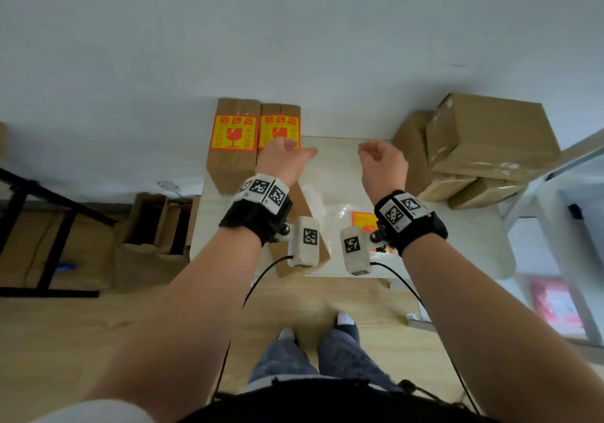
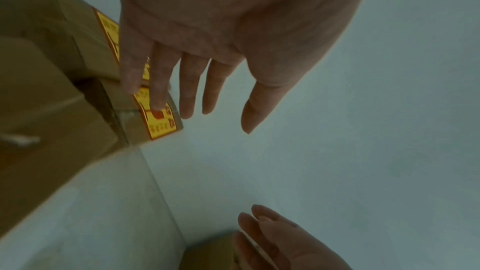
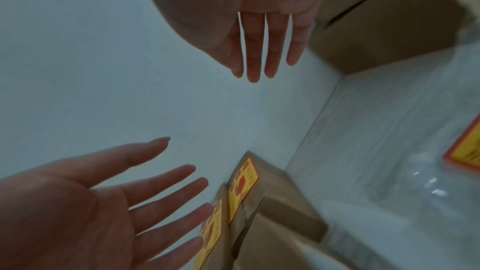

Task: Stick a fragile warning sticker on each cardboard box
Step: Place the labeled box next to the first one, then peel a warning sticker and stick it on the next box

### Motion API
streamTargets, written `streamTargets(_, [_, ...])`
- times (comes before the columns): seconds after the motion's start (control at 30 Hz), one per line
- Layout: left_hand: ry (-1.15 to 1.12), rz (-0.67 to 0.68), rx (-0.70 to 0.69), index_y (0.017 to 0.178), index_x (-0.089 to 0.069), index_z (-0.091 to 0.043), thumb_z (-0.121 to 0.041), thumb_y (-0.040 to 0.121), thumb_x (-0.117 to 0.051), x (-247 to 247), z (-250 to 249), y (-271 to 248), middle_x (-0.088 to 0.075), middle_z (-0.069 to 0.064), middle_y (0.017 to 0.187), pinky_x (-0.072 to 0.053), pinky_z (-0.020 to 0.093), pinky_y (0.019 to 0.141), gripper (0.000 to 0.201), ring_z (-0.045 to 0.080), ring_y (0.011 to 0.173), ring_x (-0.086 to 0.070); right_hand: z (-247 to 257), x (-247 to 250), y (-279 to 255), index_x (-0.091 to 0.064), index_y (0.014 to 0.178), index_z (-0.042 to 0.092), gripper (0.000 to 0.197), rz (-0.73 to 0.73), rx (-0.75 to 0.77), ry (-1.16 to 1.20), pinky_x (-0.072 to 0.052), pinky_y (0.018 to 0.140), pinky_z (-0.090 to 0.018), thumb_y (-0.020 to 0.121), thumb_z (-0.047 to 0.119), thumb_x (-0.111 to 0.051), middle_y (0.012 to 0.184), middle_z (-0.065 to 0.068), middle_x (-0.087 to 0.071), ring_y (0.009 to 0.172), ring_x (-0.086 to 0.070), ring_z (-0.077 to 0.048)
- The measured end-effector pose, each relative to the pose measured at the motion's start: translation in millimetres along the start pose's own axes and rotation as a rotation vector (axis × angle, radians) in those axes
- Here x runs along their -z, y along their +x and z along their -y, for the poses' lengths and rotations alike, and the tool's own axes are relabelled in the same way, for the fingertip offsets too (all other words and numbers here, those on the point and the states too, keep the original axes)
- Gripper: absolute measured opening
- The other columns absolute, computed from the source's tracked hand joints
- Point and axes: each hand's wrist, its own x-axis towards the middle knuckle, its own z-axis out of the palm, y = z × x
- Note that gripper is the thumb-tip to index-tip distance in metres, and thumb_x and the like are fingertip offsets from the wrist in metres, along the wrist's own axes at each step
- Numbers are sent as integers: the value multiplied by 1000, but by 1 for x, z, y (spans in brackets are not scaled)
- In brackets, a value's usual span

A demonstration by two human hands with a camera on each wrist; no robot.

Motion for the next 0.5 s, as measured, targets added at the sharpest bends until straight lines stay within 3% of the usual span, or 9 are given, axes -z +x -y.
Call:
streamTargets(0.1, [-45, 62, -7, 123, -61, -18, -42, 82, -73, -35, -8, -17, -61, -2, 122, -47, 36, 100, 49, 18, 111, -59, -34, 34, 2, -73, 99, 18, 17, -90, -69, -8, -45, 73, -12, 91, 16, -58, 93, 2, -71, 86, -63, -11])
streamTargets(0.2, [-73, 128, 43, 120, -62, -19, -41, 80, -74, -74, -11, -25, -64, 1, 119, -50, 37, 97, 47, 20, 106, -64, -67, 63, 7, -71, 106, 17, 20, -146, -136, 0, -49, 88, -26, 92, 17, -57, 99, 0, -71, 91, -62, -14])
streamTargets(0.27, [-72, 139, 87, 125, -58, -20, -41, 79, -74, -100, -12, -28, -65, 5, 119, -51, 39, 97, 53, 22, 106, -64, -91, 80, 10, -68, 114, 16, 23, -153, -203, 11, -44, 87, -24, 95, 19, -54, 107, -1, -68, 97, -59, -15])
streamTargets(0.33, [-49, 142, 136, 137, -49, -17, -38, 81, -73, -128, -10, -27, -61, 10, 128, -47, 35, 101, 65, 25, 110, -61, -120, 93, 15, -64, 118, 16, 25, -141, -298, 30, -42, 84, -25, 97, 17, -49, 111, -2, -66, 100, -59, -18])
streamTargets(0.4, [20, 156, 190, 149, -34, -14, -36, 84, -71, -155, -5, -26, -49, 11, 142, -39, 25, 98, 78, 26, 123, -53, -150, 102, 19, -61, 121, 15, 29, -111, -386, 8, -44, 84, -29, 97, 13, -45, 115, -9, -66, 105, -61, -28])
streamTargets(0.5, [142, 152, 313, 153, -20, -12, -37, 82, -73, -190, 10, -22, -36, 13, 151, -38, 27, 93, 92, 31, 133, -45, -188, 107, 24, -59, 126, 13, 33, 45, -472, -76, -44, 88, -30, 96, 6, -45, 120, -12, -63, 112, -59, -31])
